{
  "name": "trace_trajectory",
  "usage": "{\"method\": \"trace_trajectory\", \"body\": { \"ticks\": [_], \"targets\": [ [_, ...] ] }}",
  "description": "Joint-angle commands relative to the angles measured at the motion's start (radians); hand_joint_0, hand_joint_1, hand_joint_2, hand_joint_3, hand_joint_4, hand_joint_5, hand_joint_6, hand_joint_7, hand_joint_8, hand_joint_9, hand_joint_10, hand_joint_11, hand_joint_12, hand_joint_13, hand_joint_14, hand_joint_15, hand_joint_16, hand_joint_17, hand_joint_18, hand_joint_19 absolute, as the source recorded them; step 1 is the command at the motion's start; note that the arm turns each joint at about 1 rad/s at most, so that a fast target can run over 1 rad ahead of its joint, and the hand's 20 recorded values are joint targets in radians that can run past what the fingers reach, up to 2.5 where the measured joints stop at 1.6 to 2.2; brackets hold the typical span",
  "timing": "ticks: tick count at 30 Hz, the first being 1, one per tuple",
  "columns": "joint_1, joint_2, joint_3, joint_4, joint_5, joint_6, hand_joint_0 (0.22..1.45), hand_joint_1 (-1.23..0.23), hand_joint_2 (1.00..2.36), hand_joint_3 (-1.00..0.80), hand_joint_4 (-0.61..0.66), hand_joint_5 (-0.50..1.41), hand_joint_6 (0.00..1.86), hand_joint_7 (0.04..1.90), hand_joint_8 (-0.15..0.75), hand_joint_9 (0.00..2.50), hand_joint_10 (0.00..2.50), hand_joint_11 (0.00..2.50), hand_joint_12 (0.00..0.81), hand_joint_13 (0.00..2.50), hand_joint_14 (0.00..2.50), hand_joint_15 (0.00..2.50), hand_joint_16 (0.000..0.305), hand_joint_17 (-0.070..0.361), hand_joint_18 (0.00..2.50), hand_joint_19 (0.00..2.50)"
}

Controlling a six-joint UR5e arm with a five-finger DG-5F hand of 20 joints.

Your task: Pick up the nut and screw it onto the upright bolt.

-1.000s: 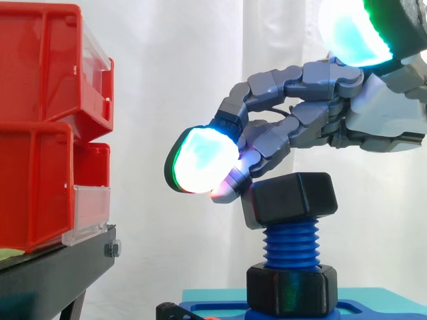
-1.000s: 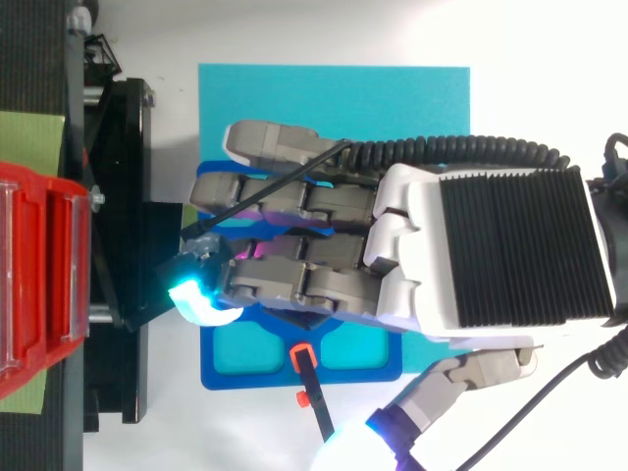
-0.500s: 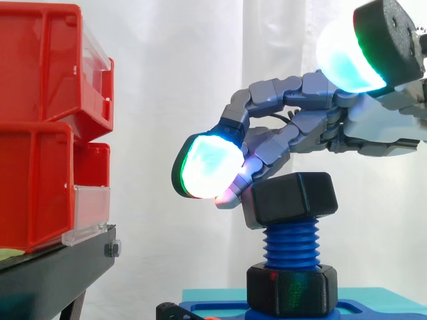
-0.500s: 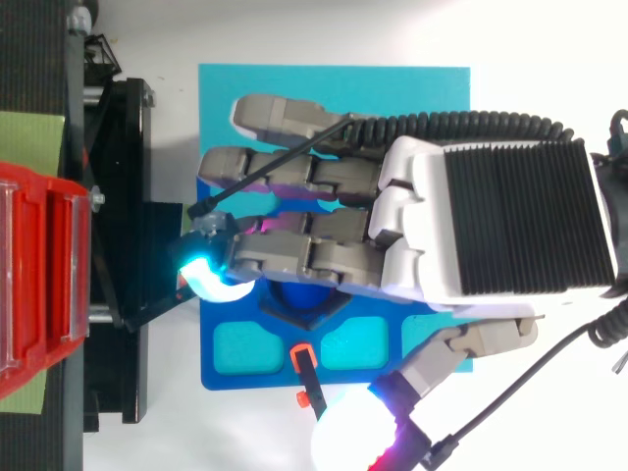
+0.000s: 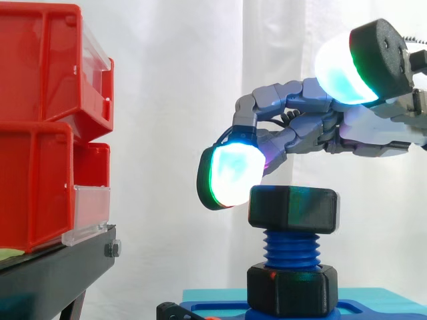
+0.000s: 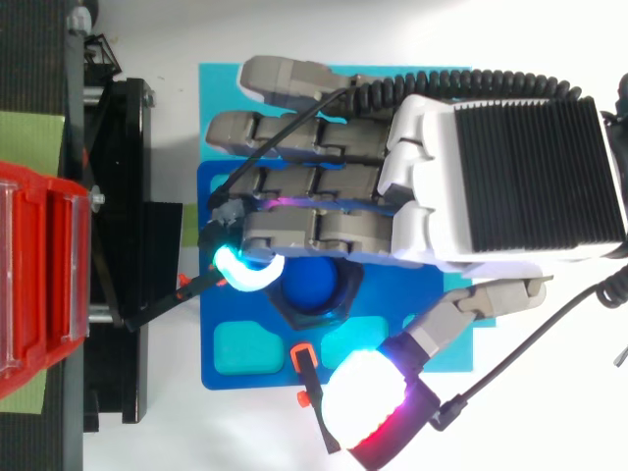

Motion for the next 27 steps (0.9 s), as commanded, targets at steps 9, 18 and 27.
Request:
{"method": "trace_trajectory", "body": {
  "ticks": [9,18,27],
  "targets": [
    [-0.028,0.000,0.003,0.000,-0.034,0.000,0.47,-0.06,1.00,-0.50,0.17,-0.06,0.69,1.23,0.324,0.67,0.00,0.00,0.353,0.44,0.00,0.00,0.037,0.083,0.03,0.00],
    [-0.062,0.000,0.003,0.000,-0.075,-0.016,0.48,-0.07,1.00,-0.50,0.12,0.00,0.70,1.20,0.319,0.99,0.00,0.00,0.303,0.61,0.00,0.00,0.026,0.059,0.16,0.00],
    [-0.103,0.000,0.069,-0.043,-0.149,-0.031,0.49,-0.07,1.00,-0.50,0.15,0.00,0.62,1.33,0.324,1.12,0.00,0.00,0.282,0.67,0.00,0.00,0.024,0.053,0.24,0.00]
  ]
}}
